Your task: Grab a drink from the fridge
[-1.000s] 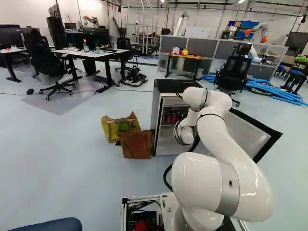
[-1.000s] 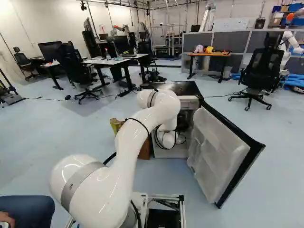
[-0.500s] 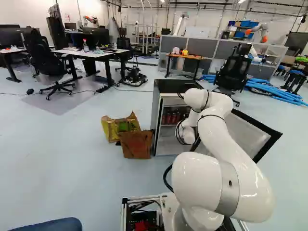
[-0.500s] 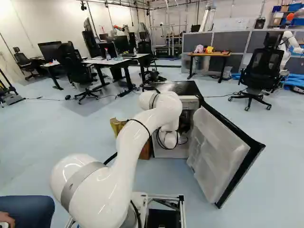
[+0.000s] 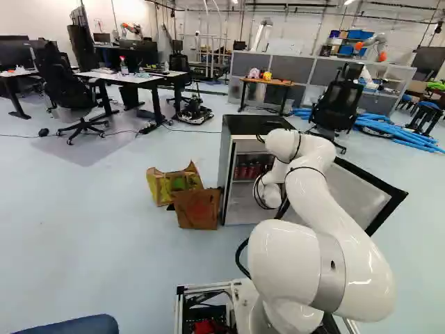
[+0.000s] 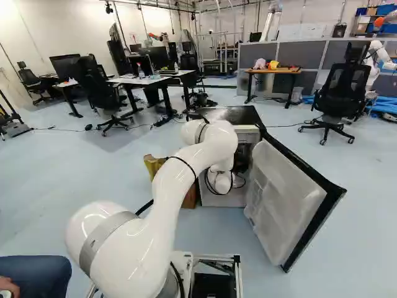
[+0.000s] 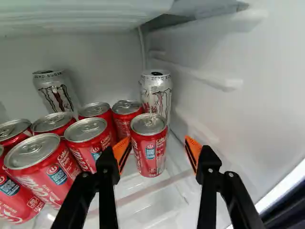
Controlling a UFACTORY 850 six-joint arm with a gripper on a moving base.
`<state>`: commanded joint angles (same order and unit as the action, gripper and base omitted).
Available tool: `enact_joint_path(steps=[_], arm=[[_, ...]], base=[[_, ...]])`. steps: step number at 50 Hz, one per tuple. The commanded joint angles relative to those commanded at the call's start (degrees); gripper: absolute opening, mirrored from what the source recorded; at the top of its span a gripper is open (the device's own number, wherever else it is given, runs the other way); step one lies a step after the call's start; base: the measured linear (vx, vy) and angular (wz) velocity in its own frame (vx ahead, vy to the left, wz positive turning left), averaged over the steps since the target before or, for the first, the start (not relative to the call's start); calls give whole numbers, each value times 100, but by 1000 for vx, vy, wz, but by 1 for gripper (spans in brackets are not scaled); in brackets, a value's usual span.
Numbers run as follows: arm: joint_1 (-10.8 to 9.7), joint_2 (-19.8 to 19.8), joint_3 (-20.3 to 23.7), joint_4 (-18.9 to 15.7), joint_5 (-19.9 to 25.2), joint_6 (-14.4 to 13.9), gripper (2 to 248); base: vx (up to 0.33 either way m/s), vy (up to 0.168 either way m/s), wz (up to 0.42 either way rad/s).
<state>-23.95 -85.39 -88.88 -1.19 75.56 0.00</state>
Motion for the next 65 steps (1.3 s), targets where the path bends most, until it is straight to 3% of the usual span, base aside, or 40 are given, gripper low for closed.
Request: enact_joint_path(steps=[38,39,43,44,65], arm=[[43,-195,-353,0,0,0,168],[43,-195,-353,0,0,0,136],[43,-195,-353,0,0,0,136],[43,-195,-353,0,0,0,101],[38,-172,-312,0,0,0,97]], base=[[0,0,0],[0,0,0],[0,0,0],[0,0,0],[0,0,0]])
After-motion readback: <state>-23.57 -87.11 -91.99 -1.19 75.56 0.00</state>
